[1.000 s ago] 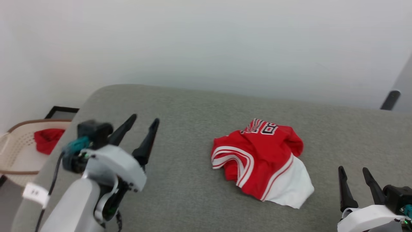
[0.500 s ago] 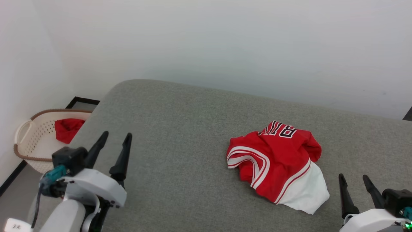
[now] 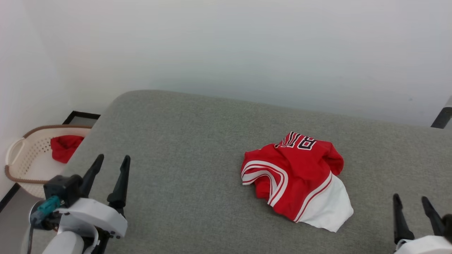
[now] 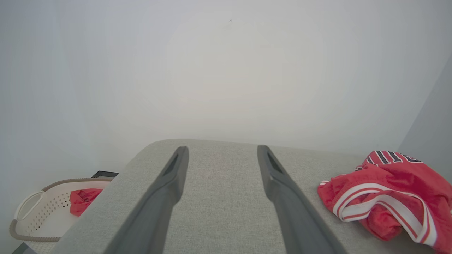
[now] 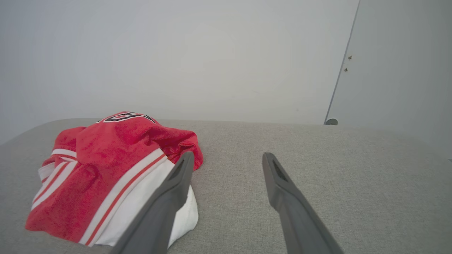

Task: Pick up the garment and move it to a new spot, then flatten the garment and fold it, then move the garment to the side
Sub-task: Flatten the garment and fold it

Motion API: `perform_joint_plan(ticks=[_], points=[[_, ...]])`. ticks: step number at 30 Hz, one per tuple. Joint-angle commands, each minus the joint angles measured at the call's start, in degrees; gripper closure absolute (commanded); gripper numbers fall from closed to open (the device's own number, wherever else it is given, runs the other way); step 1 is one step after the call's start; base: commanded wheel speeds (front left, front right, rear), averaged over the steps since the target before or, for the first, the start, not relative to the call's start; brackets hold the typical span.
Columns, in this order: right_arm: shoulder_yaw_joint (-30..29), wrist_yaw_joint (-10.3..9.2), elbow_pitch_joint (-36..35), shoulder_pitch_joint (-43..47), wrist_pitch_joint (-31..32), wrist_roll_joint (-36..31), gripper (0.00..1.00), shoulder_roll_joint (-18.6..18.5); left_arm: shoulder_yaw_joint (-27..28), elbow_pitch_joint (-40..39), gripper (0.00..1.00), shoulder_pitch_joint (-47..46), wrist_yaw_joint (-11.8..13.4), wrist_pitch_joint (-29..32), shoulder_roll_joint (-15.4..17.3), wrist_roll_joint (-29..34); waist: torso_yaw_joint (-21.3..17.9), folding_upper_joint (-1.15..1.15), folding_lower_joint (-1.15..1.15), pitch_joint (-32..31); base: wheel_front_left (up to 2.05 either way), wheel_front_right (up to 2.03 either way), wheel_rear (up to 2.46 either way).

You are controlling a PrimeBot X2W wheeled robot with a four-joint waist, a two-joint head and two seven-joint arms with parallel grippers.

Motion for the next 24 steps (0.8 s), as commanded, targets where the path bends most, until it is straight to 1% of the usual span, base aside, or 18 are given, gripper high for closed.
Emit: perform_joint_plan(ticks=[1,6,16,24], points=[[-0.75,0.00,-0.22,0.75,-0.37,0.12,0.00,0.09,0.31,-0.13,0.00,0.88,0.13,-0.33,0.07,0.34,-0.49,0.00,0.00,-0.28,0.00,0.00,0.00],[-1.65,0.00,0.00,2.00,-0.86,1.22,0.00,0.14,0.88,-0.45,0.00,2.05,0.06,-0.67,0.22,0.75,-1.54,0.00,0.00,-0.77,0.00,0.00,0.00],[-1.38,0.00,0.83,2.62,-1.64,1.88,0.00,0.16,1.80,-1.01,0.00,3.86,0.49,-0.98,0.05,1.72,-3.37,0.00,0.00,-1.42,0.00,0.00,0.00],[-0.44,0.00,1.18,2.57,-1.14,2.17,0.00,0.16,2.10,-0.94,0.00,3.94,0.74,-1.07,-0.26,2.25,-3.18,0.00,0.00,-1.57,0.00,0.00,0.00]])
